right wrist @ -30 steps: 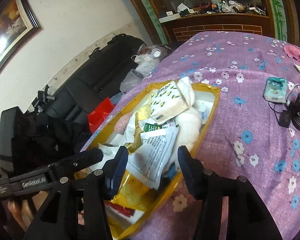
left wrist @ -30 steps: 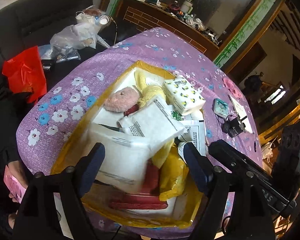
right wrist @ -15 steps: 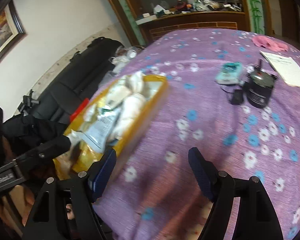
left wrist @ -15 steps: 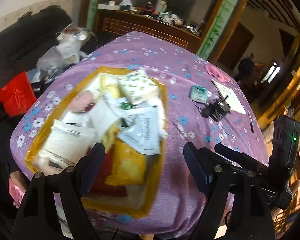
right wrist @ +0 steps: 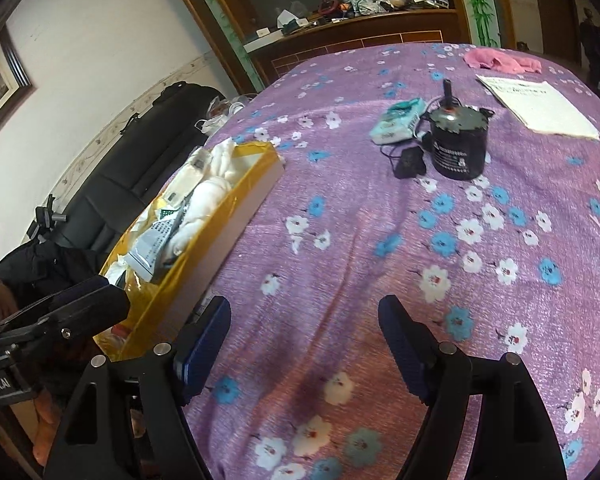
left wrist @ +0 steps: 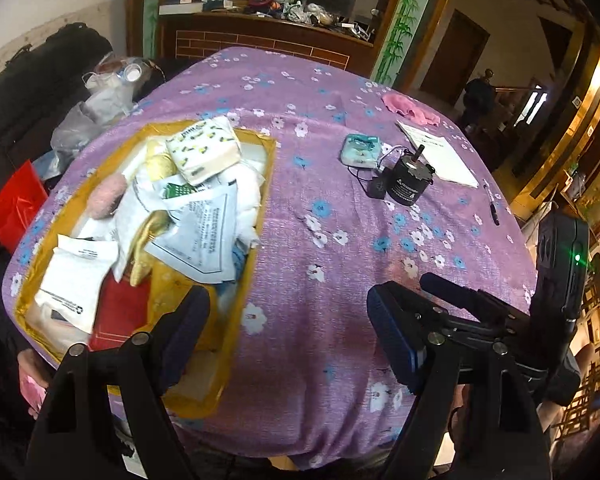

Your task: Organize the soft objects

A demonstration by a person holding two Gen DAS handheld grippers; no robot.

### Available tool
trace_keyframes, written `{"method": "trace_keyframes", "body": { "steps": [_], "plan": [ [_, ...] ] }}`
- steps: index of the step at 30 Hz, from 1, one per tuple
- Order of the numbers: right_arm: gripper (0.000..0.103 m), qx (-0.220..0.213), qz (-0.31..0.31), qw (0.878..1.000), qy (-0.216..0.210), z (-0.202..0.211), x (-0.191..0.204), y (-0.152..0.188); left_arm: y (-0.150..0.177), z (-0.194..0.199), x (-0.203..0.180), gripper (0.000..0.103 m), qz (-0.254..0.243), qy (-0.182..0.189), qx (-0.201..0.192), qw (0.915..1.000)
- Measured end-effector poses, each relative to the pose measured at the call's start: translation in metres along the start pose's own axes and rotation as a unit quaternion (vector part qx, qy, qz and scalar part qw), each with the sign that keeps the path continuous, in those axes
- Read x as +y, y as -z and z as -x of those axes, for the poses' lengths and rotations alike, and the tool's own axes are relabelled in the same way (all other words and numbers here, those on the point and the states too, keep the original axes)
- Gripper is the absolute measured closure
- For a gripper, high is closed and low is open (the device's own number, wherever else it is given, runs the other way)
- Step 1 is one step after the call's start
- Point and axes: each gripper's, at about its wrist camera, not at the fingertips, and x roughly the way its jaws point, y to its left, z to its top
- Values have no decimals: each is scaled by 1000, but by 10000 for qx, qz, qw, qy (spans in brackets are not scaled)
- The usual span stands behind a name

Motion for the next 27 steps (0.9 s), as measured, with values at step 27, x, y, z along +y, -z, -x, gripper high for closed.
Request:
{"method": "trace_keyframes", "body": {
  "steps": [27],
  "plan": [
    [27, 10, -351, 9993, 134, -11, -35, -14, -27, -30, -5, 22, 149, 246, 88, 9995]
  ]
}}
